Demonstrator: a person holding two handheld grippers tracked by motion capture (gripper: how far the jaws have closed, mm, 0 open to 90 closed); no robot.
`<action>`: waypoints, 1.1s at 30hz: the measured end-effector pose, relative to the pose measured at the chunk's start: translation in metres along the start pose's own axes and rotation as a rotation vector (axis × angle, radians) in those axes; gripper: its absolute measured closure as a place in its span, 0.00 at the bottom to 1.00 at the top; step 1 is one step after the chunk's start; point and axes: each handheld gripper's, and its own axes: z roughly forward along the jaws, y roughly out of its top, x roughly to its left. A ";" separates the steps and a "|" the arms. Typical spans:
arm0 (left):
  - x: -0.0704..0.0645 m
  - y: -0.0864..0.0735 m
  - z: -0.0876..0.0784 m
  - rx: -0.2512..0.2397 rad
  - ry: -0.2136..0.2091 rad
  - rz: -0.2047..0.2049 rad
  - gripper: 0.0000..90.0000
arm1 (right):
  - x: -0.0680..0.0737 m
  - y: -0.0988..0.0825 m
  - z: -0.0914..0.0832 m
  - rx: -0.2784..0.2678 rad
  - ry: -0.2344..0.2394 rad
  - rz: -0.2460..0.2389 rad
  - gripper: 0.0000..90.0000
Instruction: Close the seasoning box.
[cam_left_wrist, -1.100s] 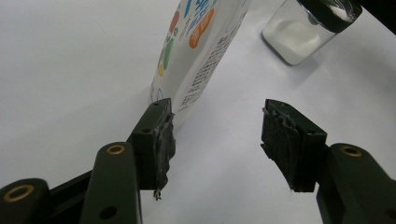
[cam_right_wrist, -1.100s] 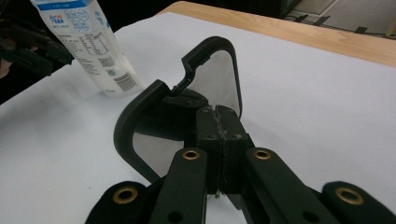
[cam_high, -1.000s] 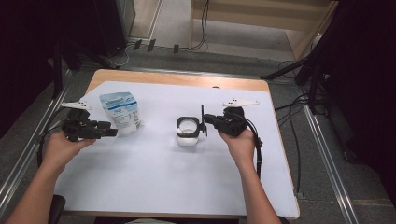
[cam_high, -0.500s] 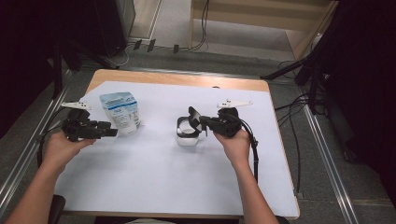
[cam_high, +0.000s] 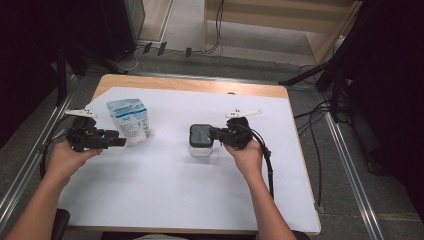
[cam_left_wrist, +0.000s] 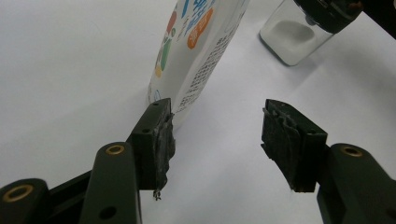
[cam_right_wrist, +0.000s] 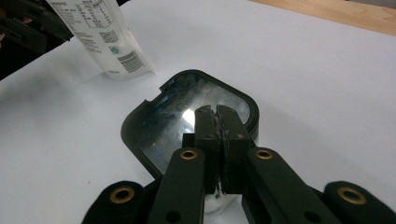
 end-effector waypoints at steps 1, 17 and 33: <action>0.000 0.000 0.000 0.003 -0.003 0.002 0.50 | 0.000 0.000 -0.001 -0.002 -0.002 -0.003 0.97; 0.000 0.001 0.005 0.011 -0.012 0.015 0.49 | -0.010 -0.002 -0.019 -0.049 -0.064 -0.049 0.72; 0.000 0.001 0.006 0.016 -0.009 0.023 0.48 | -0.028 -0.015 -0.042 -0.093 -0.138 -0.016 0.64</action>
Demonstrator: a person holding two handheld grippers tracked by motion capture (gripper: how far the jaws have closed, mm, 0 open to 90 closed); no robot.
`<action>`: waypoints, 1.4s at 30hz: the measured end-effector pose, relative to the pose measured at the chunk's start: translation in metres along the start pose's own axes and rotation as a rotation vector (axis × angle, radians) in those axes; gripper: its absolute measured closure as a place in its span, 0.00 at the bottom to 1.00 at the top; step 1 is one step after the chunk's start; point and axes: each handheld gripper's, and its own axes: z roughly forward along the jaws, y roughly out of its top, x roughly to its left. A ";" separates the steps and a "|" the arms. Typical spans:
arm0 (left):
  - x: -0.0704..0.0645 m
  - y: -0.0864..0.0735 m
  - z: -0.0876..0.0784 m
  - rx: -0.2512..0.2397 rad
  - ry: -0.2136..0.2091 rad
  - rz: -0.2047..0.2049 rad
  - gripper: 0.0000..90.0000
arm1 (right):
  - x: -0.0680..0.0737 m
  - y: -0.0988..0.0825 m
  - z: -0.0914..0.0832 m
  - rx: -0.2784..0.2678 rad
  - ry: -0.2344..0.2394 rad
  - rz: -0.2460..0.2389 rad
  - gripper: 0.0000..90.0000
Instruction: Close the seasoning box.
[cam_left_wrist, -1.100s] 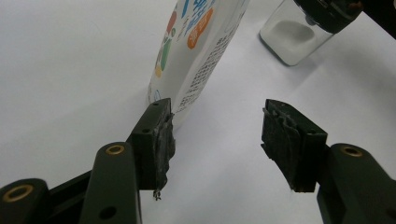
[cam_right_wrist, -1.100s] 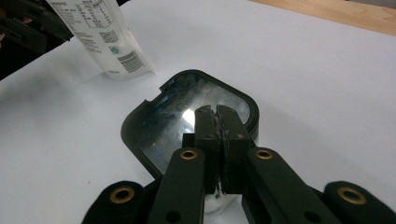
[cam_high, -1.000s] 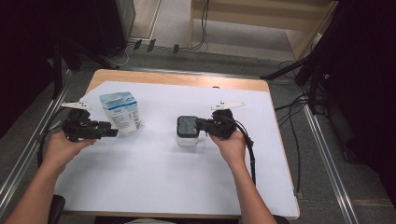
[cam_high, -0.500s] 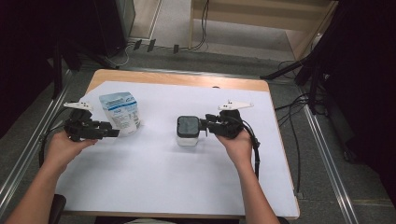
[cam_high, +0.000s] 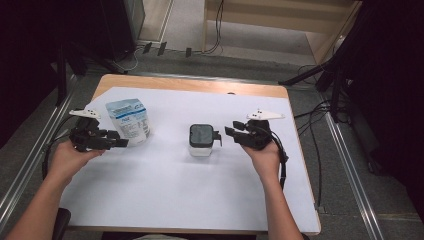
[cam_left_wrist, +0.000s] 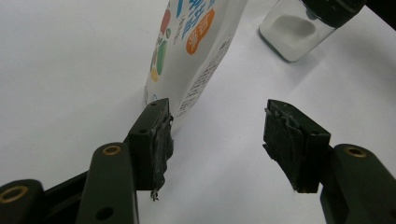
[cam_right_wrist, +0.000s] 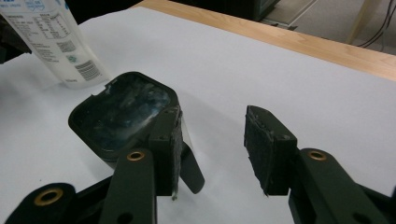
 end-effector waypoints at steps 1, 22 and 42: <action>0.000 0.000 0.000 -0.003 -0.001 -0.001 0.48 | -0.001 -0.001 -0.001 -0.001 -0.002 0.000 0.64; 0.001 0.000 0.001 -0.006 0.009 -0.001 0.46 | -0.026 -0.035 -0.032 -0.005 -0.115 0.031 0.59; 0.003 0.000 0.002 -0.004 0.008 0.003 0.46 | -0.034 -0.048 -0.041 -0.004 -0.147 0.060 0.56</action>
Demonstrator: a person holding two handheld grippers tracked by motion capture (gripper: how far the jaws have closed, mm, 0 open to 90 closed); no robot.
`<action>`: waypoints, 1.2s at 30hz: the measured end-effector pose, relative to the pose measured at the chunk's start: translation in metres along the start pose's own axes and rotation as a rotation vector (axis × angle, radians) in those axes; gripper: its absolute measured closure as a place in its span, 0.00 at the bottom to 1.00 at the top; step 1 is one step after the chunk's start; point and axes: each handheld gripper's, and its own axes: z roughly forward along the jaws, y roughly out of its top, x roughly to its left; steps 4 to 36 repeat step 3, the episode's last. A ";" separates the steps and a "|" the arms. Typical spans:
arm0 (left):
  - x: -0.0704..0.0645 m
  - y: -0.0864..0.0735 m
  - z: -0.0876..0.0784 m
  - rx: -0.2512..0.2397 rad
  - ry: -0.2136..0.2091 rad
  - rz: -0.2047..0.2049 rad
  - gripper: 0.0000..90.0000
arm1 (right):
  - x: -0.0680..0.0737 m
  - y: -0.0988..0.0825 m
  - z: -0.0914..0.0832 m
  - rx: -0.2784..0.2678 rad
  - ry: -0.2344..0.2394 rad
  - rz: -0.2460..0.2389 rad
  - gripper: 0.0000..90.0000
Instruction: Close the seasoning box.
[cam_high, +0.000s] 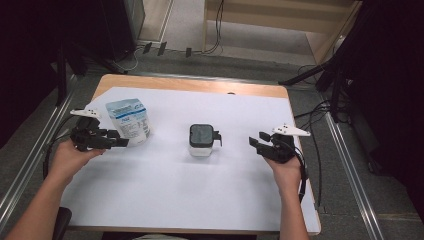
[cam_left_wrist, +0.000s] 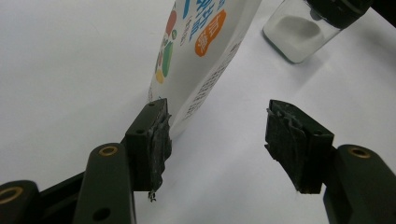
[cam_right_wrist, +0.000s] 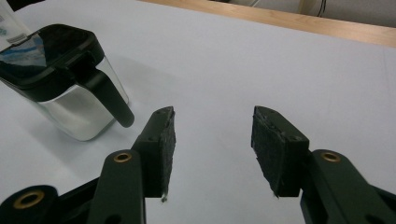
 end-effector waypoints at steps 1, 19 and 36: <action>0.000 0.000 0.000 -0.001 0.003 0.000 0.46 | 0.000 0.000 0.000 0.001 0.001 0.001 0.56; 0.000 0.000 0.000 0.000 0.005 0.001 0.46 | -0.001 0.000 0.001 0.001 0.002 0.001 0.56; 0.000 0.000 0.000 0.000 0.005 0.001 0.46 | -0.001 0.000 0.001 0.001 0.002 0.001 0.56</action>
